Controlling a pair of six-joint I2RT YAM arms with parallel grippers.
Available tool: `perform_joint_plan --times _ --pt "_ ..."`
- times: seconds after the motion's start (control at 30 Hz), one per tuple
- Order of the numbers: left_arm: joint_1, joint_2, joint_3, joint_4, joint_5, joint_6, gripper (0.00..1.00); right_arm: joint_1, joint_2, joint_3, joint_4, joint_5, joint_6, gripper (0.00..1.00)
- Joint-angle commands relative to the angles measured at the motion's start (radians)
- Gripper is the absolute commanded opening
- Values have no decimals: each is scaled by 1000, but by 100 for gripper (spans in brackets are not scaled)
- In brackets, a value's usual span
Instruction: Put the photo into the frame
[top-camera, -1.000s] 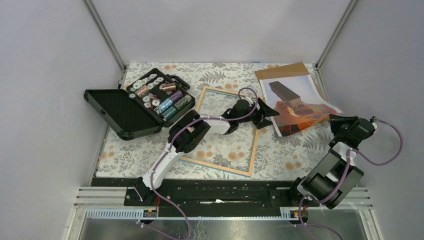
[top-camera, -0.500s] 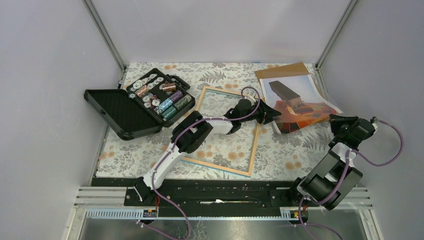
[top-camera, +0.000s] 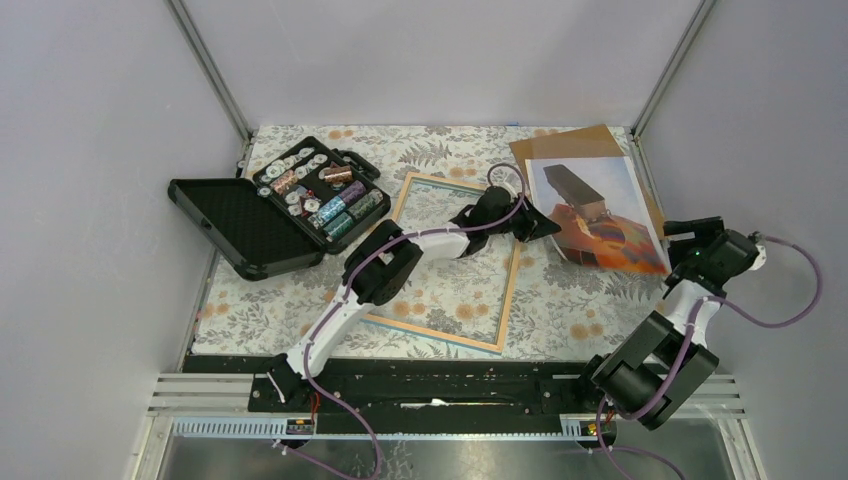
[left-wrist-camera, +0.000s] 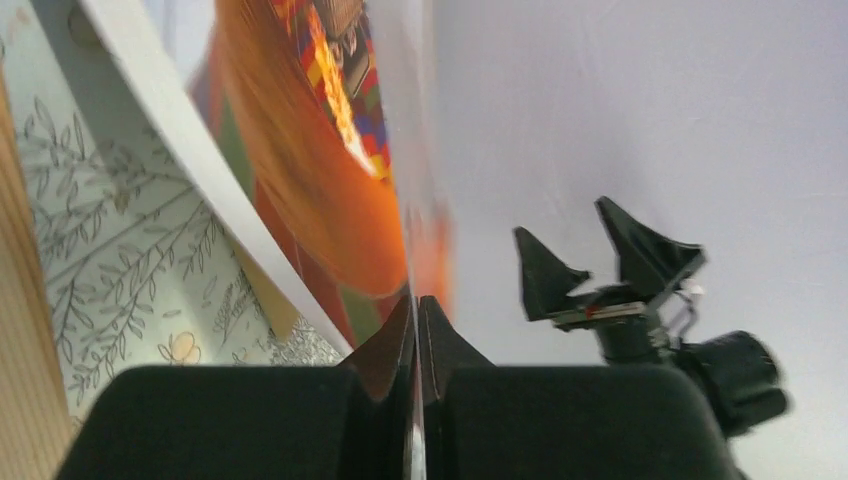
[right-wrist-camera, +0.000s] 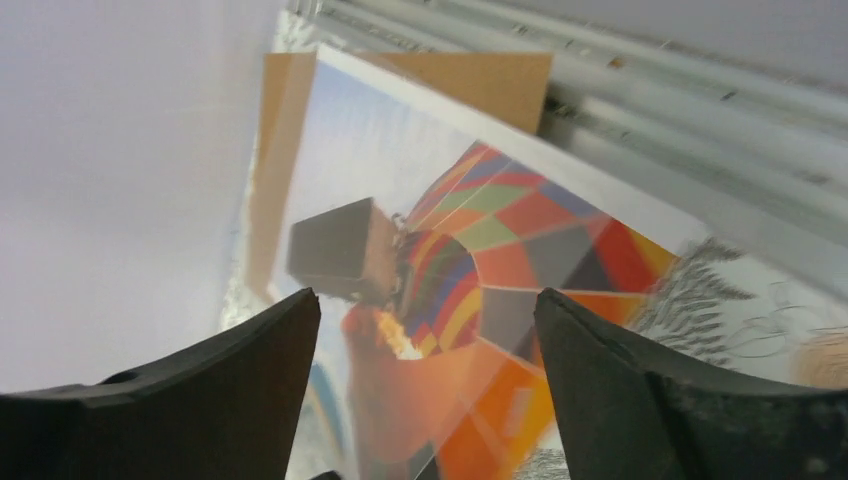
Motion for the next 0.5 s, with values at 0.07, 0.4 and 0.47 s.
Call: perform_joint_plan --times 0.07,0.4,0.47 --pt "26 -107 223 -420 11 413 0 -4 -62 251 -384 282 -209 100" --pt "193 -446 3 -854 216 764 0 221 3 534 -584 69 -389 100" --pt "240 -552 -79 -997 224 898 0 336 2 515 -575 31 -401 100"
